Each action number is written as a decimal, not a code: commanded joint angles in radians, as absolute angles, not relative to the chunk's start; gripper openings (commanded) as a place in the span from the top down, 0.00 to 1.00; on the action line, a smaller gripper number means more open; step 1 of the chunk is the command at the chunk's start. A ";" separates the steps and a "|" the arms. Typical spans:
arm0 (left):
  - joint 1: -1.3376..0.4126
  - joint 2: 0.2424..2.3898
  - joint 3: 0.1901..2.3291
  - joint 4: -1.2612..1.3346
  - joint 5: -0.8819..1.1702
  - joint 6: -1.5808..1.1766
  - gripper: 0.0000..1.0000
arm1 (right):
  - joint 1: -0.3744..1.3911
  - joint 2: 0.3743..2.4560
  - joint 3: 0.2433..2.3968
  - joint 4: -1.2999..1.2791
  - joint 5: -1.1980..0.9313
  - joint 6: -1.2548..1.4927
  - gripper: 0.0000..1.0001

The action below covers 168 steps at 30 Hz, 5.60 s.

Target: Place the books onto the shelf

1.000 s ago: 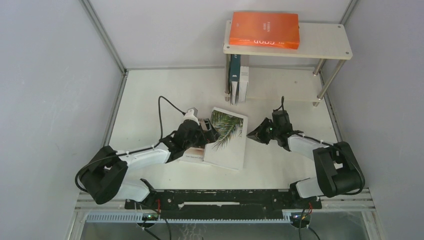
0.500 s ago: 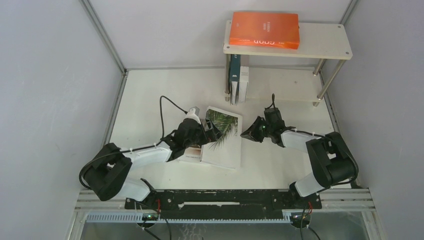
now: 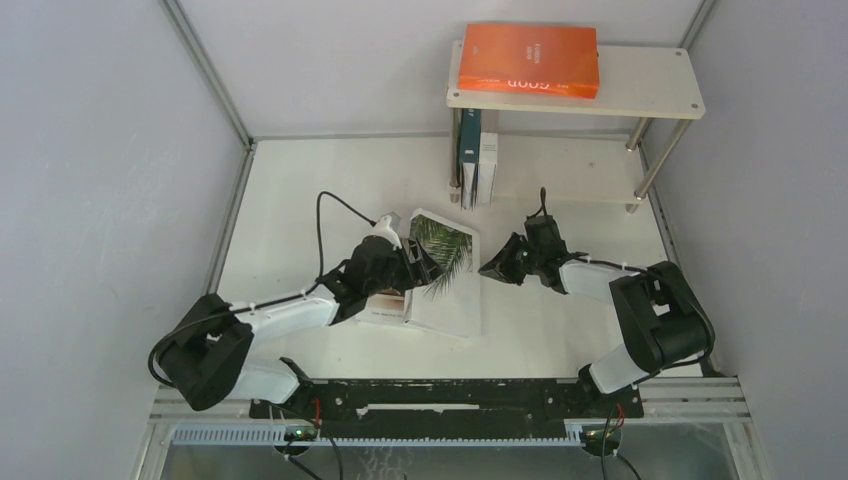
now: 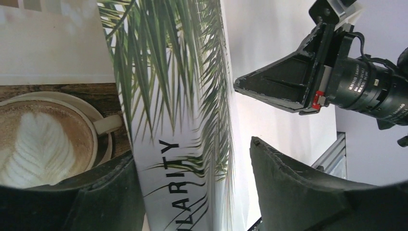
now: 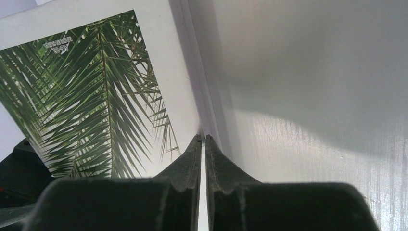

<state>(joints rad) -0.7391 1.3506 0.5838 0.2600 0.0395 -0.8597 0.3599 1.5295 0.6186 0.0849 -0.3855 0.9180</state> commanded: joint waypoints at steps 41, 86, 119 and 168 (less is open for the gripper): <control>-0.776 1.362 0.947 -0.157 -0.087 -0.801 0.65 | 0.450 1.098 0.649 -0.286 0.057 0.671 0.54; -0.843 1.596 1.349 -0.492 -0.107 -0.987 0.61 | 1.643 0.987 0.776 -0.534 1.096 0.455 0.21; -0.853 1.593 1.354 -0.516 -0.036 -1.017 0.62 | 1.590 1.189 0.778 -0.386 1.104 0.337 0.13; -0.853 1.520 1.325 -0.518 0.006 -1.038 0.45 | 1.472 1.126 0.691 -0.303 1.076 0.286 0.57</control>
